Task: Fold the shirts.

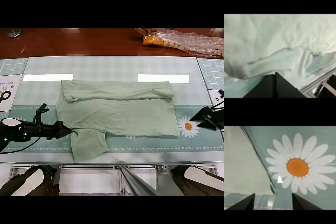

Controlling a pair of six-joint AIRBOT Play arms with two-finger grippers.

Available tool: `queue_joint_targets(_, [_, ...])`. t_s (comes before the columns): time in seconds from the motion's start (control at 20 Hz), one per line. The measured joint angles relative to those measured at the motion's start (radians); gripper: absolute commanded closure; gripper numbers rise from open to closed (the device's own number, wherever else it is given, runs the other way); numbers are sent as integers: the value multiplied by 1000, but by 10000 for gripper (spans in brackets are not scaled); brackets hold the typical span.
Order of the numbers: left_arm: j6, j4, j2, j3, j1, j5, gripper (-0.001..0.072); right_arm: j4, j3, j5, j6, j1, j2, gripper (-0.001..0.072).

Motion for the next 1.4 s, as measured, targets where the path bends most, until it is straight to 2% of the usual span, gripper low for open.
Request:
queue_joint_targets(0.3, [-2,-2,5,26,0,-3,688,9,-166,-98,-32,42,0,187])
queue_joint_targets(0.4, [-2,-2,5,28,0,-3,688,19,-196,-121,-33,74,0,254])
queue_joint_targets(0.5, [-4,-2,5,29,0,-3,688,30,-217,-145,-31,114,1,423])
queue_joint_targets(0.55, [-4,-2,5,30,0,-3,688,34,-222,-162,-27,135,1,482])
queue_joint_targets(0.65, [-4,-2,5,30,0,0,688,49,-230,-185,-21,172,0,690])
queue_joint_targets(0.95, [-1,-2,15,105,0,-9,688,238,-179,-169,-76,216,18,694])
queue_joint_targets(1.2, [-15,-3,19,396,-2,-23,688,381,38,-235,-68,223,67,695])
queue_joint_targets(1.4, [-24,-3,-98,576,-37,-11,688,408,181,-309,-47,260,-1,695])
